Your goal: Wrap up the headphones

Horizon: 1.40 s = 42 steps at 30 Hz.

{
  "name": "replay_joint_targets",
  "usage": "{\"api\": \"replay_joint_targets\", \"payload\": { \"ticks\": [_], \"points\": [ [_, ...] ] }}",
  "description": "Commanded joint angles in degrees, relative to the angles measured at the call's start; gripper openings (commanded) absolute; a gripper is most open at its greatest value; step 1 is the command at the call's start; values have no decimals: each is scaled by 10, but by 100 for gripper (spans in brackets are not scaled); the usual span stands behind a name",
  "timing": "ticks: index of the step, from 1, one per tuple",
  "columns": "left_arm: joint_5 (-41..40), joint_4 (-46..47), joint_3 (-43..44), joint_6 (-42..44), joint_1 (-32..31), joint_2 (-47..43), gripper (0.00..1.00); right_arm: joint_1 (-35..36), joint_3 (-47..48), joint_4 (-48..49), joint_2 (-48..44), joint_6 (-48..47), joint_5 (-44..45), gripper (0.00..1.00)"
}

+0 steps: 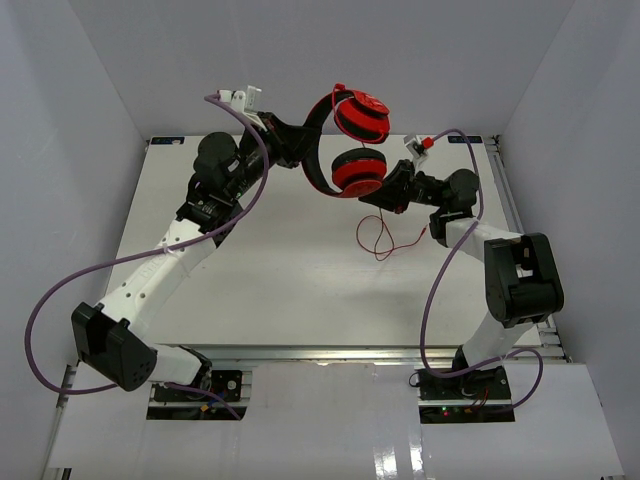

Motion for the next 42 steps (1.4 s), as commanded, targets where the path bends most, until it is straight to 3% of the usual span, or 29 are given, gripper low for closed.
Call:
{"api": "replay_joint_targets", "payload": {
  "ticks": [1, 5, 18, 29, 37, 42],
  "points": [
    [-8, 36, 39, -12, -2, -33, 0, 1, -1, -80, -27, -87, 24, 8],
    [-7, 36, 37, -14, -2, -39, 0, 1, 8, -148, -34, -138, 42, 8],
    [5, 65, 12, -29, -2, -31, 0, 2, 19, -155, -43, -147, 23, 10],
    [-17, 124, 10, -90, -2, 4, 0, 46, 53, -22, -20, -46, -20, 22],
    [-47, 102, 38, -85, -2, 16, 0, 75, 115, 55, 40, 36, -17, 29],
    [-115, 68, 52, -78, -2, 15, 0, 96, 110, 61, 44, 35, -9, 30]
  ]
}}
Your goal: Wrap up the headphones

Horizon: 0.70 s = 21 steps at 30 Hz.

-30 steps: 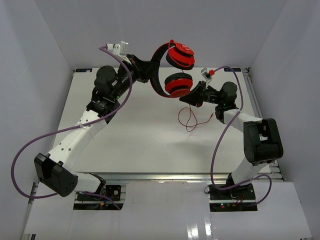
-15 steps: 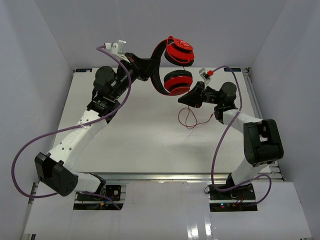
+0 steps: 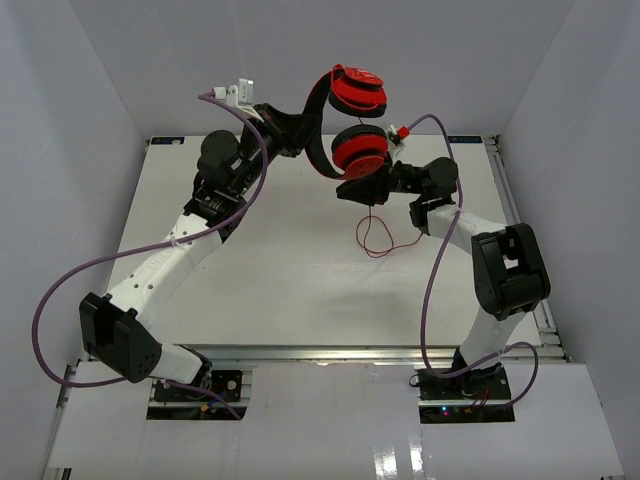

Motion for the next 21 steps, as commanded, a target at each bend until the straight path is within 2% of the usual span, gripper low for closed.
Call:
{"api": "replay_joint_targets", "payload": {
  "ticks": [1, 4, 7, 12, 15, 19, 21],
  "points": [
    [-90, -1, 46, -8, -1, -14, 0, 20, -6, 47, -9, 4, 6, 30],
    [-159, -10, 54, 1, 1, -15, 0, 32, -48, 19, -31, -37, 15, 32],
    [-197, -6, 62, 7, 8, -7, 0, 43, -79, -75, -68, -130, 26, 35],
    [-235, 11, 79, 13, 25, 8, 0, 70, -98, -233, -128, -279, 51, 36],
    [-262, 14, 96, 44, 29, 18, 0, 88, -98, -339, -167, -376, 78, 33],
    [-313, 38, 98, 98, 32, 25, 0, 104, -86, -422, -185, -439, 101, 29],
    [-336, 58, 94, 134, 33, 32, 0, 127, -70, -522, -189, -502, 128, 25]
  ]
}}
